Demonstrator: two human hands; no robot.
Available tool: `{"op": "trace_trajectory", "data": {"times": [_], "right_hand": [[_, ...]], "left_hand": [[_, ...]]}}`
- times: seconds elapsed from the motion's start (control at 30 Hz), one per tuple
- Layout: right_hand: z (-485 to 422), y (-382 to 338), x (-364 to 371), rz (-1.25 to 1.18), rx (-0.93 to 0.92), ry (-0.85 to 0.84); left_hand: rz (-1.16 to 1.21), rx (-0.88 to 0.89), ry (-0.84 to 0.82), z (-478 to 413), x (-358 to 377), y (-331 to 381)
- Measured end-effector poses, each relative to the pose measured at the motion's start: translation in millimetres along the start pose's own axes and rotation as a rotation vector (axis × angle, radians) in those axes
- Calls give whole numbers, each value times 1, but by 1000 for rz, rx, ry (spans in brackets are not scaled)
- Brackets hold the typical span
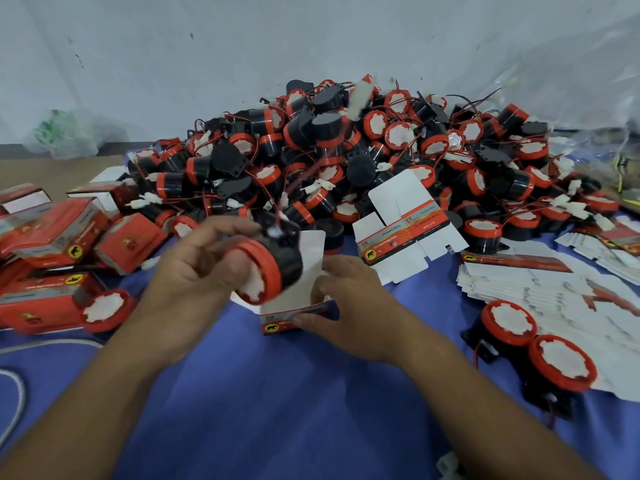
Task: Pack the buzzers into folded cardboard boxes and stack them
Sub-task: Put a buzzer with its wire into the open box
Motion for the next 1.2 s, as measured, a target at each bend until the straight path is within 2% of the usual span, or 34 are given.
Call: {"op": "trace_trajectory", "data": {"times": [0.13, 0.23, 0.37, 0.53, 0.73, 0.9, 1.1, 1.2], "right_hand": [[-1, -7, -2, -7, -62, 10], [0, -9, -3, -17, -87, 15], [-1, -13, -3, -34, -90, 18], [-2, -4, -8, -96, -42, 62], [-2, 3, -1, -137, -3, 6], [-1, 1, 0, -112, -68, -65], [-1, -1, -2, -131, -96, -55], [-1, 4, -2, -72, -68, -65]], "left_hand": [[-603, 4, -49, 3, 10, -20], [-751, -12, -38, 2, 9, -30], [-960, 77, 49, 2, 9, -30], [-847, -53, -27, 7, 8, -49], [-829, -59, 0, 5, 8, -44], [-850, -63, -4, 7, 9, -45], [-815, 18, 161, 9, 2, -33], [-843, 141, 141, 9, 6, -19]]}}
Point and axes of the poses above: each hand's wrist, its own z-axis away from the middle knuckle, its own x-axis out of the palm, y = z × x, the point moved 10 cm from there along -z, towards the middle knuckle, and after that the axes turned 3 degrees about -z, right-handed, at the moved point
